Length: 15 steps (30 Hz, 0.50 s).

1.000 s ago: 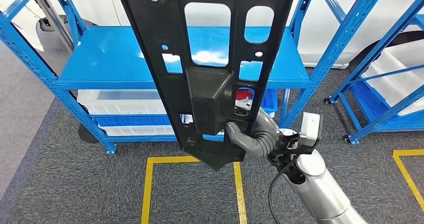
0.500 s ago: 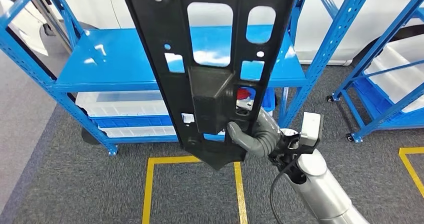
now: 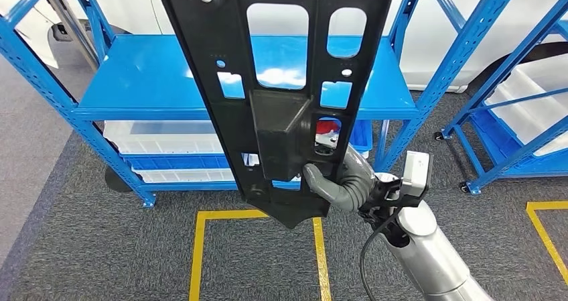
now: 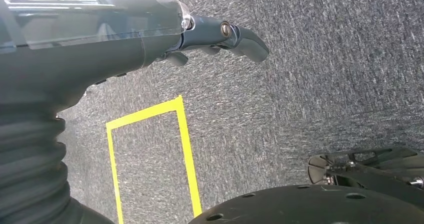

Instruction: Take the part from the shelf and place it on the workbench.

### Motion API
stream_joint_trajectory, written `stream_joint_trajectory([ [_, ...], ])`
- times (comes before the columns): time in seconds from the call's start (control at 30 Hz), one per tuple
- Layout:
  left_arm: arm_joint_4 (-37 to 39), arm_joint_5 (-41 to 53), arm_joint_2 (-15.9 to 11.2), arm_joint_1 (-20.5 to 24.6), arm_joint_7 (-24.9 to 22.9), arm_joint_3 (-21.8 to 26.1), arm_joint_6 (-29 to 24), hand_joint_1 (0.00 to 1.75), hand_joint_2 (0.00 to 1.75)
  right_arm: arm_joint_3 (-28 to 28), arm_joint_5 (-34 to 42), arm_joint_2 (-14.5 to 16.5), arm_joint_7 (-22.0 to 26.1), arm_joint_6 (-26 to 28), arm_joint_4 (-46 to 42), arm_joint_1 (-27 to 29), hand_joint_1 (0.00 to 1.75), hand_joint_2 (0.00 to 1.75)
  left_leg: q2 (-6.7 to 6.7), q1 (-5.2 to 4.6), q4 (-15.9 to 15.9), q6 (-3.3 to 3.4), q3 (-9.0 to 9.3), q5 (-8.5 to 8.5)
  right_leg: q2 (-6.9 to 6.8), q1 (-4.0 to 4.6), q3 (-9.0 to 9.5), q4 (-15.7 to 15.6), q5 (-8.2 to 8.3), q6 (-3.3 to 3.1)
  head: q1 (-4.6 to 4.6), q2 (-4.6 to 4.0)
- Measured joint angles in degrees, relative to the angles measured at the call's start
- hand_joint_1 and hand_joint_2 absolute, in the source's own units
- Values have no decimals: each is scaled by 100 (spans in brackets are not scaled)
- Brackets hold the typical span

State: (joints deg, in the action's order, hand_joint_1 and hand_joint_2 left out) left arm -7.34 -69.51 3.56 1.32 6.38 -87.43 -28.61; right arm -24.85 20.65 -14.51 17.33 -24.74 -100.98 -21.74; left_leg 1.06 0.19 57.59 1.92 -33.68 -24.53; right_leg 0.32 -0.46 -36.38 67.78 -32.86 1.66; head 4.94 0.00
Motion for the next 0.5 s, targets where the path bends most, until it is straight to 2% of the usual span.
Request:
stream_joint_trajectory([
  [0.03,0,0,0,0,0,0,0,0,175,0,0,0,0,0,1,7,175,175,-1,-4,2,6,-4,-1,0,-5,-189,389,-148,14,0,0],
  [0.07,0,0,0,0,0,0,0,0,175,0,0,0,0,0,1,13,175,175,0,-8,4,9,-6,-2,0,-9,-320,647,-191,20,0,0],
  [0.1,0,0,0,0,0,0,0,0,175,0,0,0,0,0,1,15,175,175,3,-9,8,10,-5,-3,0,-12,-345,677,-108,18,0,0],
  [0.13,0,0,1,1,0,0,0,0,175,0,0,0,0,0,1,14,175,175,8,-11,13,8,-1,-5,0,-13,-261,483,72,7,0,0],
  [0.2,0,0,7,1,0,0,0,0,175,0,0,0,0,0,1,5,175,175,18,-17,28,-7,5,-14,2,0,124,-330,469,-43,0,0],
  [0.23,0,0,11,1,1,0,0,0,175,0,0,0,0,0,1,2,175,175,22,-23,32,-25,4,-16,3,16,285,-667,588,-71,0,0],
  [0.27,0,0,14,1,1,0,0,0,175,0,0,0,0,0,1,-3,175,175,25,-28,37,-49,0,-16,5,33,384,-886,635,-100,0,0],
  [0.4,0,-2,12,1,2,0,0,0,175,0,0,-1,0,0,1,-6,175,175,31,-38,17,-150,2,4,6,42,402,-1010,656,-183,0,0],
  [0.5,0,-2,11,1,2,0,0,0,175,0,0,0,0,0,1,-6,175,175,31,-43,15,-161,4,4,5,31,404,-1025,663,-196,0,0],
])
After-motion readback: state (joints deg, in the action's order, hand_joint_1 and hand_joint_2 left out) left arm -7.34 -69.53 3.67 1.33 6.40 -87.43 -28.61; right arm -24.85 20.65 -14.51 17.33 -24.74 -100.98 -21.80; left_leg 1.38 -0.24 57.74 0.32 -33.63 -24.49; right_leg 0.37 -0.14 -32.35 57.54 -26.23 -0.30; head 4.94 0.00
